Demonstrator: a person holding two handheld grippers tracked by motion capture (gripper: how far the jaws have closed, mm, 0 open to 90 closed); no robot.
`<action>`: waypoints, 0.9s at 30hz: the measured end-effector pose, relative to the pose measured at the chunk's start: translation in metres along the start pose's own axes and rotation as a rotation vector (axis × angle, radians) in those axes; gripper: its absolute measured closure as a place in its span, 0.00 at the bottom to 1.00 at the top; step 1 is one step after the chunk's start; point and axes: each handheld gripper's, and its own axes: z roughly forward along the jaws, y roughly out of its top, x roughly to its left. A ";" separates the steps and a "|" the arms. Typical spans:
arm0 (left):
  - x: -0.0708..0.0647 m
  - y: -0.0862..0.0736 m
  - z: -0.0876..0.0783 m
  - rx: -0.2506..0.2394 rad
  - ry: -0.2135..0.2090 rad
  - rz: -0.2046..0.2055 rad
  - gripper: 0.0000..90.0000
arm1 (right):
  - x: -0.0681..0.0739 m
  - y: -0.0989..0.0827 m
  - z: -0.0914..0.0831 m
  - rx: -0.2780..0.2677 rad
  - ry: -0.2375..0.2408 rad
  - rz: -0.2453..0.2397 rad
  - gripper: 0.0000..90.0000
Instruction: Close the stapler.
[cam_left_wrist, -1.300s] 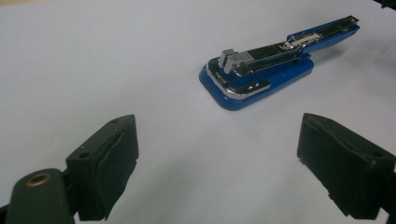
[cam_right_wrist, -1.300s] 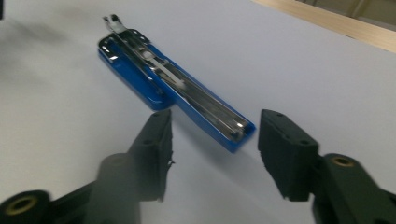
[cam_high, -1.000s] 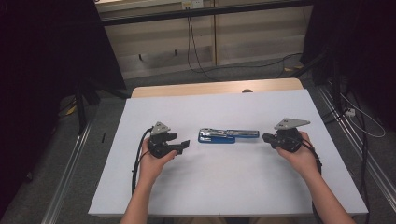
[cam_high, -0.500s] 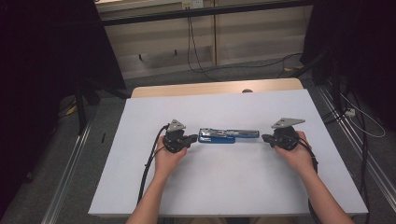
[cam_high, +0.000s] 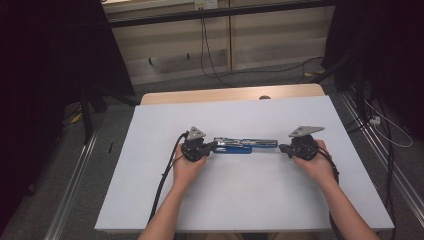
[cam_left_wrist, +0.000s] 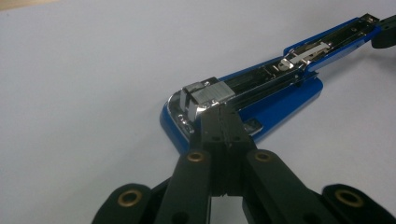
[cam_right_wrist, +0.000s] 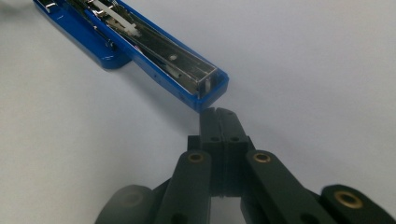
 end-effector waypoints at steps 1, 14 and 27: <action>-0.001 0.000 0.001 0.002 0.000 0.005 1.00 | 0.000 0.000 0.000 -0.002 0.004 -0.003 1.00; -0.003 -0.002 0.005 0.005 0.023 0.060 1.00 | 0.000 0.000 0.002 0.017 0.019 -0.010 1.00; -0.003 -0.003 0.006 -0.001 0.024 0.070 1.00 | 0.003 0.000 0.005 0.015 0.040 -0.015 1.00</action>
